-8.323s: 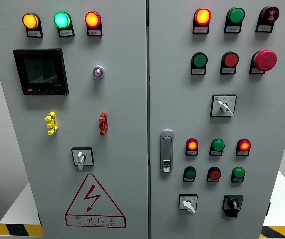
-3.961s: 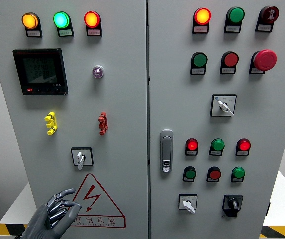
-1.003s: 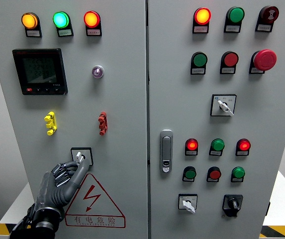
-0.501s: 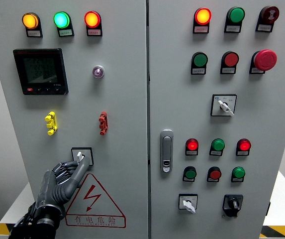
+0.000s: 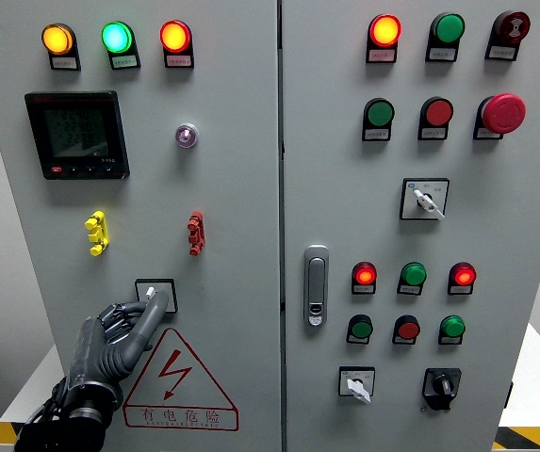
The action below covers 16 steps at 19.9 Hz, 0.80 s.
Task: Turn on light switch 1
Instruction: 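Twist the rotary switch knob with the left hand until the lamp lights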
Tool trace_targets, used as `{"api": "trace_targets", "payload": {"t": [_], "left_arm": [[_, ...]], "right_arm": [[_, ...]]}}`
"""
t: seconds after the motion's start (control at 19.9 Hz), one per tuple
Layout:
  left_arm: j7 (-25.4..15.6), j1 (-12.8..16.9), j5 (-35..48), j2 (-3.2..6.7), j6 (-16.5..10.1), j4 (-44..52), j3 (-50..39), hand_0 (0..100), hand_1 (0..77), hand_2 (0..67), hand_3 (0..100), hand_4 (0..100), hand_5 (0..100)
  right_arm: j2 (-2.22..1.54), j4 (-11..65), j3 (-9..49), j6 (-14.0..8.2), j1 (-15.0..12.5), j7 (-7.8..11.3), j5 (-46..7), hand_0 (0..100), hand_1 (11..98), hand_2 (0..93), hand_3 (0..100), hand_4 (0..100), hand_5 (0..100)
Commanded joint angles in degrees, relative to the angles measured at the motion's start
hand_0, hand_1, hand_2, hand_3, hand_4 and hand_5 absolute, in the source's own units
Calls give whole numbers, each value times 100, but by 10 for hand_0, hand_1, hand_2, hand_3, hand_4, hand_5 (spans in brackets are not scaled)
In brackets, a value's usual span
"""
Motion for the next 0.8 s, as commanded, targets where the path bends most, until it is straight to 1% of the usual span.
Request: {"api": "trace_targets", "payload": {"t": [0.0,0.25,0.75], "left_arm": [[50,-26,0,-1,12,-1,-3,0,567,521,774,916,574],[191,-43,17,8,21,8,-3,0,565,523,778,918,568],[209,-43,193,-1,21,34,-30,0,588,527,782,918,561]], "right_arm": [[0,0,6,0,0,2,-2,0,222,0,109,229,146],[0,0,6,0,0,2,-2,0,222,0,108,229,146],[0,0,6,0,0,2,7,0,222,0,109,229,146]]}}
